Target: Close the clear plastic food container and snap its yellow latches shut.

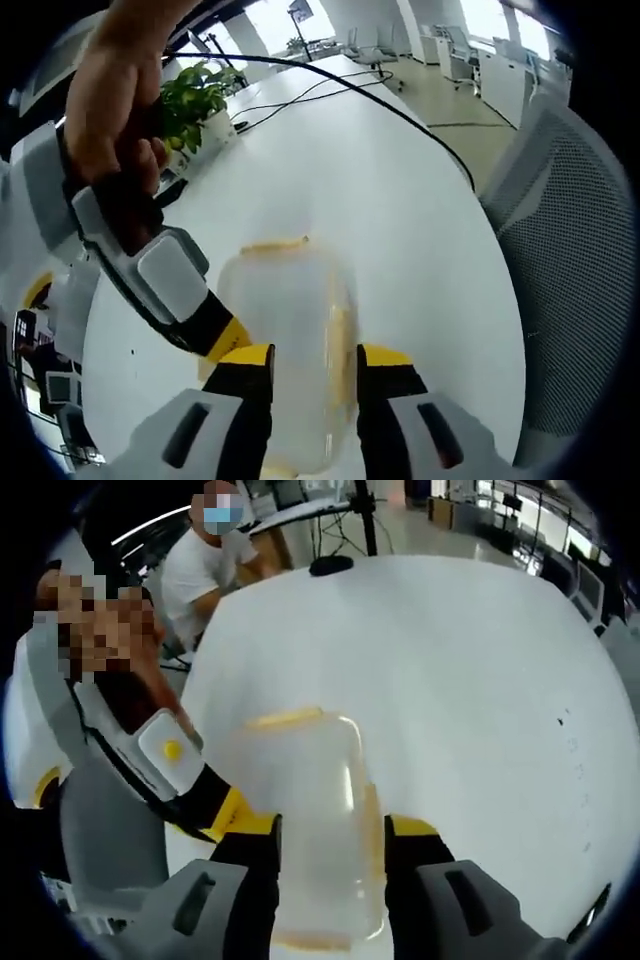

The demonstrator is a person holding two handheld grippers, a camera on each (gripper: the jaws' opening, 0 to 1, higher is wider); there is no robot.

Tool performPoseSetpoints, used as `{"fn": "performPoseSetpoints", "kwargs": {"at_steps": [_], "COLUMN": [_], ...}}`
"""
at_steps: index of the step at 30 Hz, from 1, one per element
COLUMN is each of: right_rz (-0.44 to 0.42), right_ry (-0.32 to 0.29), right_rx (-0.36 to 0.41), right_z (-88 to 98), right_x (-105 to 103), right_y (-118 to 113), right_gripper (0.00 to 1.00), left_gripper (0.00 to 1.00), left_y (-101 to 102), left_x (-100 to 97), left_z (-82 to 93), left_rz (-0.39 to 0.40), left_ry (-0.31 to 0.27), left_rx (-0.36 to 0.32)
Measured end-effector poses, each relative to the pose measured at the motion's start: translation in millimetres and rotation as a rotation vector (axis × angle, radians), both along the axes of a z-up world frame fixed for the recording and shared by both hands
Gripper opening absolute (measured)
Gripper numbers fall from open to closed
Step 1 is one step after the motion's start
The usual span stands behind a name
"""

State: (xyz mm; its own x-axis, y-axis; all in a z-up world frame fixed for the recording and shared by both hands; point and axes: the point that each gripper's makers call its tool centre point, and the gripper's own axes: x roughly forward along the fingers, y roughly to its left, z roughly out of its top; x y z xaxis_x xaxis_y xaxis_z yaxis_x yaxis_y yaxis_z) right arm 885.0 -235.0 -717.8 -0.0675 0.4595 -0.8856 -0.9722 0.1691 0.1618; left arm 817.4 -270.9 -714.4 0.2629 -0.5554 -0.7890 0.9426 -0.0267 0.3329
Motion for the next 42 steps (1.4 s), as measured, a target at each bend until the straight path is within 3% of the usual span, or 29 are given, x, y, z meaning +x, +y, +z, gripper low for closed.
{"fn": "performPoseSetpoints", "kwargs": {"at_steps": [7,14,30,42], "right_rz": [-0.076,-0.110,-0.179,-0.235], "right_ry": [-0.048,-0.091,-0.186,-0.209], "right_rx": [0.082,0.121,0.140,0.164], "right_z": [18.5,31.5,36.9,25.6], "right_x": [14,13,4,-12], "right_y": [4,-8,-43,-66], "right_gripper": [0.41,0.42,0.48,0.51], "left_gripper": [0.31,0.34,0.44,0.50], "left_y": [5,21,54,73], "left_x": [2.5,7.9,32.7,41.5], "left_z": [16.3,23.7,27.2,18.0], "left_rz": [0.057,0.151,0.341,0.409], "left_ry": [0.015,0.040,0.092,0.134], "left_rx": [-0.052,-0.105,-0.221,-0.254]}}
